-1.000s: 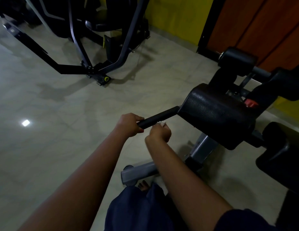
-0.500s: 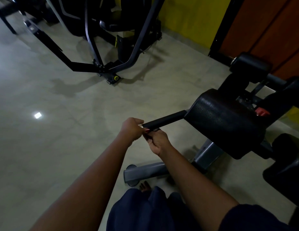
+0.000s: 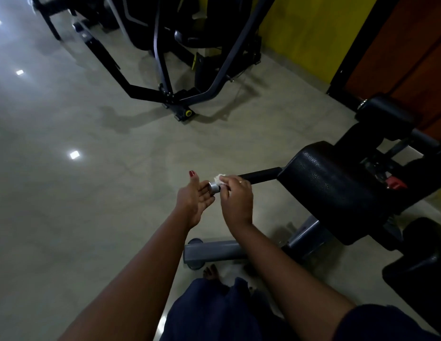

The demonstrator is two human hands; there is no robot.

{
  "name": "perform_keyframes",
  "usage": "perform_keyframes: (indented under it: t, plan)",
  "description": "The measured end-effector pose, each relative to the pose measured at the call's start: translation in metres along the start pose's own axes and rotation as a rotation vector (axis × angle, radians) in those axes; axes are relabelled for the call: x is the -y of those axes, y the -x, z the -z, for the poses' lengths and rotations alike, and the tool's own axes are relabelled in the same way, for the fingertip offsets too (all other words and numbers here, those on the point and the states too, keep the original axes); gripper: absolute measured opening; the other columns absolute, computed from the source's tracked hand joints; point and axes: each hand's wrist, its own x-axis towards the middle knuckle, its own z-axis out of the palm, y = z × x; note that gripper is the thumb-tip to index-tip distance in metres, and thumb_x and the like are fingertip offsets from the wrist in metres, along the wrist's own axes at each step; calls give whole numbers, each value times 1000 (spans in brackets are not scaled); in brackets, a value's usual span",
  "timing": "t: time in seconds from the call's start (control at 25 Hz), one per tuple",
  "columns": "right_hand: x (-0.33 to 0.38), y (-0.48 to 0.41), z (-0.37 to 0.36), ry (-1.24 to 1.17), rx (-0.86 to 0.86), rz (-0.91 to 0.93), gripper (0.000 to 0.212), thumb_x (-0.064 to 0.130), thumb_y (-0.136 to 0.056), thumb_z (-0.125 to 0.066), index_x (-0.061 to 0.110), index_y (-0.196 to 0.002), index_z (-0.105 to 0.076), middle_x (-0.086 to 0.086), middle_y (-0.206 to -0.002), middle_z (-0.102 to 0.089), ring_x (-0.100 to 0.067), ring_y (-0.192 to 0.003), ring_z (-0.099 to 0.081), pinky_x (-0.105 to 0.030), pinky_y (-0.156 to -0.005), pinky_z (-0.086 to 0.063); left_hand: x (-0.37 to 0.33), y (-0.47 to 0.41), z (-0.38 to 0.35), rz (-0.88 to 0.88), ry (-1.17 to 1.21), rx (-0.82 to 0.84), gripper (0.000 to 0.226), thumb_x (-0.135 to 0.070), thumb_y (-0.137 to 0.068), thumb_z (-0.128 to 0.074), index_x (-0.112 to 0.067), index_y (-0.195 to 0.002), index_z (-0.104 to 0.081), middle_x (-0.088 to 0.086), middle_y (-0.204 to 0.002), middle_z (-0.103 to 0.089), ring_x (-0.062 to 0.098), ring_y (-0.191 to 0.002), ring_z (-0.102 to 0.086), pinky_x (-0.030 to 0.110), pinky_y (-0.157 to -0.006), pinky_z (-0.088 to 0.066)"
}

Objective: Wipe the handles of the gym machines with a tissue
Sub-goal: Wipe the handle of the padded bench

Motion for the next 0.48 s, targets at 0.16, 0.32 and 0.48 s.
perform_keyframes:
  t: [0.16,0.32,0.48]
  plan:
    - [3,-15,-18,316,381,564,9,0,-79,-63,6,-81,-69,-8,-79,-66,-27,-83,-57,-30,-75,-44,-2,13,-2,64,150,-14,95,-69,-93,-18,12,-138,-38,26,-136,-51,35,-125,-52,43,-103,-42]
    - [-5,-23,-8,497,389,974,9,-5,-69,-66,3,-68,-64,-10,-66,-59,-25,-73,-54,-31,-61,-46,1,21,9,101,192,-37,94,-70,-93,-16,8,-142,-34,26,-136,-50,36,-120,-54,44,-94,-47]
    - [21,-22,-17,560,405,771,18,-4,-58,-76,7,-61,-62,-8,-60,-58,-24,-66,-53,-28,-56,-45,1,25,10,79,228,-11,93,-70,-93,-14,7,-141,-37,25,-135,-51,35,-121,-53,45,-98,-45]
